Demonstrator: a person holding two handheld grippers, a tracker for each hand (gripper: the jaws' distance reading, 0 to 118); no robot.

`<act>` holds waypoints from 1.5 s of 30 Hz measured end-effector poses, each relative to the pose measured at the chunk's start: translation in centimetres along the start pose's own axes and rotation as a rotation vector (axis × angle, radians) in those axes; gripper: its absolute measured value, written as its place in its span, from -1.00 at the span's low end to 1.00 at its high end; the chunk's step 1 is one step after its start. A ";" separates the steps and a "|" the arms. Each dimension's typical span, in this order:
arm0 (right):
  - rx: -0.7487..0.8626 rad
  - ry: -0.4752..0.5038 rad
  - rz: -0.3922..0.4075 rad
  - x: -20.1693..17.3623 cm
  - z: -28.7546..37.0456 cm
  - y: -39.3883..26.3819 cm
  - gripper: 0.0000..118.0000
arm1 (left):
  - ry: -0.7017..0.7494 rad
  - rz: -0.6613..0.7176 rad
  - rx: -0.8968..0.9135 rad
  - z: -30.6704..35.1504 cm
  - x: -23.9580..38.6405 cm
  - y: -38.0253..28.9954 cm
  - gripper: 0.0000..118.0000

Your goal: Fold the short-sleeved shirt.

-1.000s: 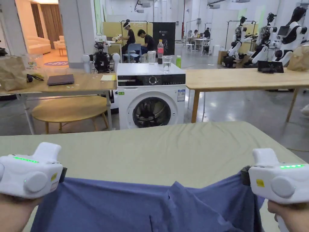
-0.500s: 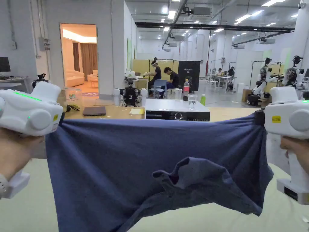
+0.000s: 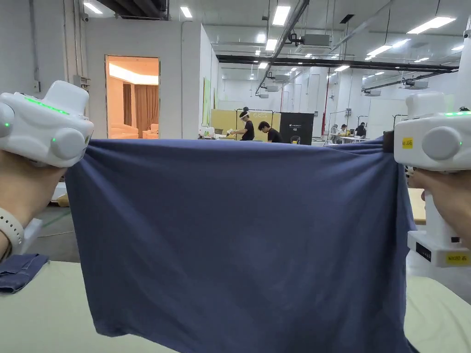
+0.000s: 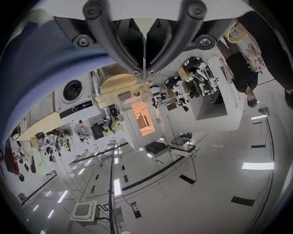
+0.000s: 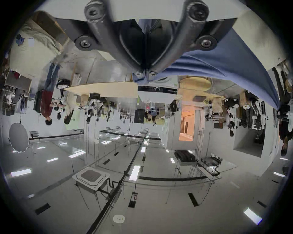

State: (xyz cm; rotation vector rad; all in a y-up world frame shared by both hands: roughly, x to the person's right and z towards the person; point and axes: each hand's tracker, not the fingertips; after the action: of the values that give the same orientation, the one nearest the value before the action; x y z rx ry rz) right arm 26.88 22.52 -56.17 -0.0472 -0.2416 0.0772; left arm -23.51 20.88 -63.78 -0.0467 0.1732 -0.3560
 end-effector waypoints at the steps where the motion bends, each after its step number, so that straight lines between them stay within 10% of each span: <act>1: 0.012 -0.004 0.001 0.0 0.0 0.3 -1.00 | 0.005 -0.005 0.006 -0.2 0.0 0.1 -1.00; 19: -0.095 -0.027 -0.026 0.6 0.1 -11.0 -1.00 | -0.086 0.081 -0.131 1.6 4.2 -10.8 -1.00; 28: -0.137 0.021 -0.040 3.8 12.1 -14.9 -1.00 | -0.190 0.129 -0.164 13.0 2.0 -14.9 -1.00; 45: -0.655 0.095 0.053 4.2 33.9 -47.3 -1.00 | -0.346 0.227 -0.628 36.6 3.2 -45.8 -0.93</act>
State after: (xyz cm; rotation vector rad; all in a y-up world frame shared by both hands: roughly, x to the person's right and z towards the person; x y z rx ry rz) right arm 26.13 -22.93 -19.67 -0.7076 -0.1623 0.0453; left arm -29.73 -22.55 -24.77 -0.6997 -0.0583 -0.0519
